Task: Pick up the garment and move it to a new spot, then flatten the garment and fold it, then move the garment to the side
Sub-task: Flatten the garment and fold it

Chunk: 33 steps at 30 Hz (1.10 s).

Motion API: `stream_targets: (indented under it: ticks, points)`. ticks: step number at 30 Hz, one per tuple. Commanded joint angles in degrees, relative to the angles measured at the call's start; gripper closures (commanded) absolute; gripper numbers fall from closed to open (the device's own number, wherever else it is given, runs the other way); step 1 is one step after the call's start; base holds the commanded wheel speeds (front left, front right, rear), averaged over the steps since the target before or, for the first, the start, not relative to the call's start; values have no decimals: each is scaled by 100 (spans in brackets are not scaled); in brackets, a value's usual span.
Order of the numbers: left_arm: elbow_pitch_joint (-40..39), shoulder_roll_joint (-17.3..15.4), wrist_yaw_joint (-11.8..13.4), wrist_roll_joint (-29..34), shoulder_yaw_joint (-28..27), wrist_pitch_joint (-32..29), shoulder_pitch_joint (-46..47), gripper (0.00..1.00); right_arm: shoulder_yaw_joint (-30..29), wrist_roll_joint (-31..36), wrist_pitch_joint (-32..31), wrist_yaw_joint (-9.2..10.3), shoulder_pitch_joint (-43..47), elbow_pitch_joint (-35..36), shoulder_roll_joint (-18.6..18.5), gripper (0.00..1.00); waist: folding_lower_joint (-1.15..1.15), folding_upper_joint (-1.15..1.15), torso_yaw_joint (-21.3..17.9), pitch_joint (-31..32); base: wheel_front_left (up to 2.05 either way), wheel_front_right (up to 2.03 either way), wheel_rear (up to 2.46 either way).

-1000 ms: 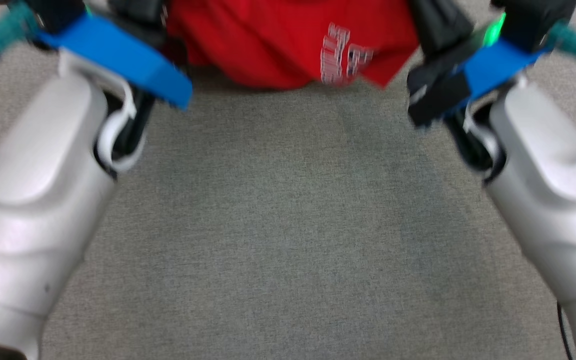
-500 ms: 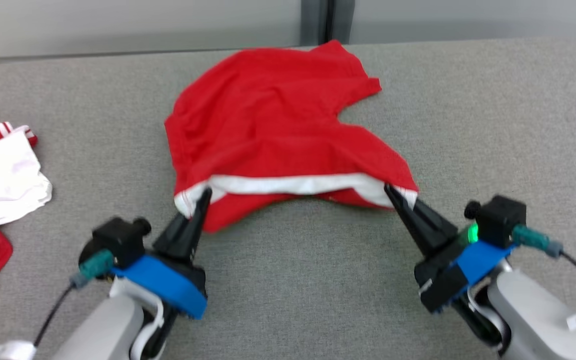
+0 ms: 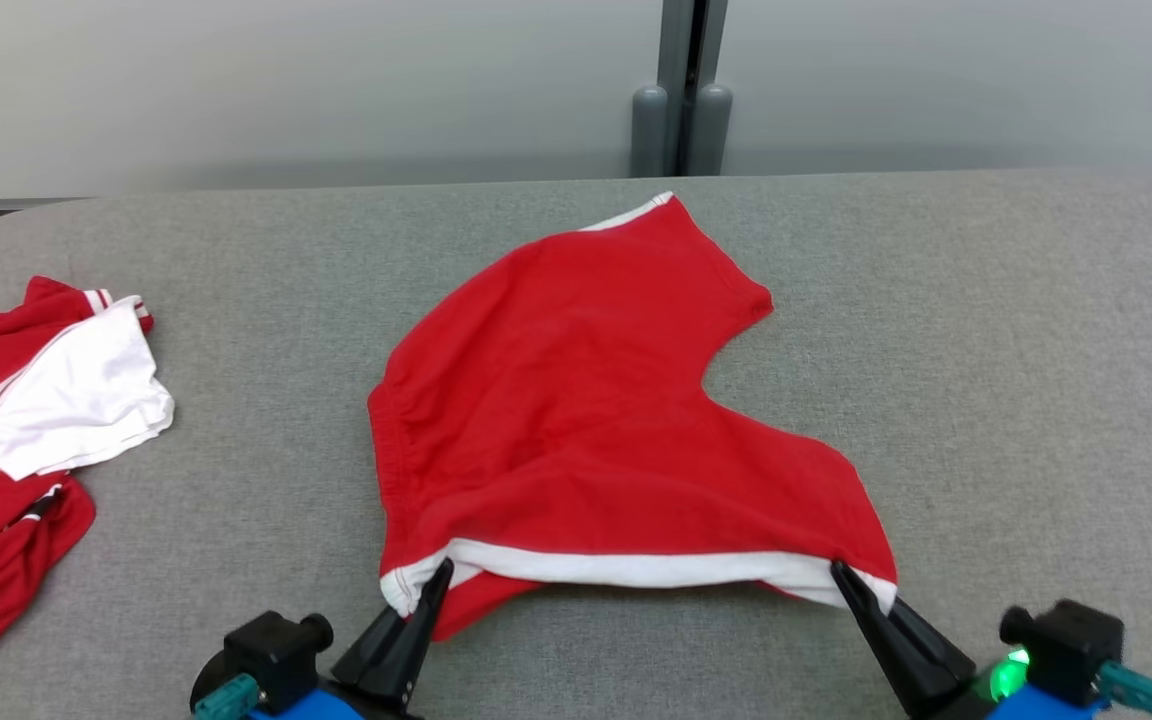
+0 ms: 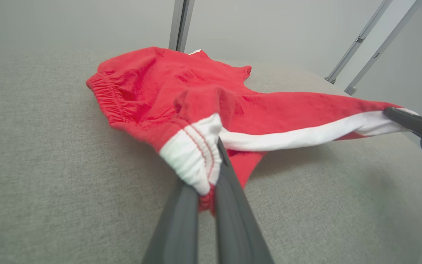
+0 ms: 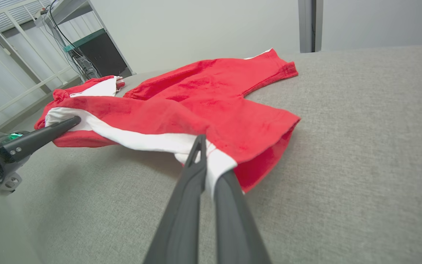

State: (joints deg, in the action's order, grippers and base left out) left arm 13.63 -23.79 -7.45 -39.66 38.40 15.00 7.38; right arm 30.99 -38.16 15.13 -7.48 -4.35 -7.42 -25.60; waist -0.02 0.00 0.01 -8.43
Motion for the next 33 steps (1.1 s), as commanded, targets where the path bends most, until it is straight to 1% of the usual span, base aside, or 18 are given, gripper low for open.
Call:
stream_targets:
  ticks: [1, 5, 8, 13, 16, 22, 26, 28, 29, 33]
  points:
    - [-64, 15, -3, 69, -12, 26, -105, 100, -189, 41, 3, -3, 318, 144, 41, 100, 2, 0, 74, 71, 0, 0, 0]
    - [-118, 112, 3, 145, -69, 27, -251, 100, -530, 127, 3, -2, 779, 396, 140, 100, 2, 0, 127, 141, 0, 0, 0]
    - [-103, 159, 2, 197, -94, 27, -277, 100, -683, 188, 3, -3, 855, 480, 165, 100, 2, 0, 130, 168, 0, 0, 0]
    - [-64, 247, 1, 286, -117, 27, -78, 100, -976, 288, 3, -3, 573, 488, 270, 100, 2, 0, 170, 152, 0, 0, 0]
    - [-88, 309, 0, 358, -153, 27, 97, 100, -1045, 324, 3, -3, 284, 405, 257, 100, 2, 0, 208, 76, 0, 0, 0]
    - [-55, 429, -1, 393, -281, 27, 684, 100, -815, 443, 3, -3, -783, 113, 66, 100, 2, 0, 324, -260, 0, 0, 0]
    - [88, 555, -2, 331, -459, 27, 1160, 100, -589, 450, 2, -3, -1684, -265, -17, 100, 2, 0, 403, -565, 0, 0, 0]
    - [187, 618, -2, 325, -519, 26, 1372, 100, -452, 405, 3, -3, -2162, -520, -45, 100, 2, 0, 435, -729, 0, 0, 0]
    - [290, 658, -2, 304, -550, 26, 1601, 100, -262, 379, -20, -3, -2662, -844, -84, 100, 2, 0, 469, -894, 0, 0, 0]
    - [477, 733, -2, 273, -629, 22, 2085, 100, 24, 200, -38, -3, -3649, -1532, -24, 100, 2, 0, 545, -1224, 0, 0, 0]
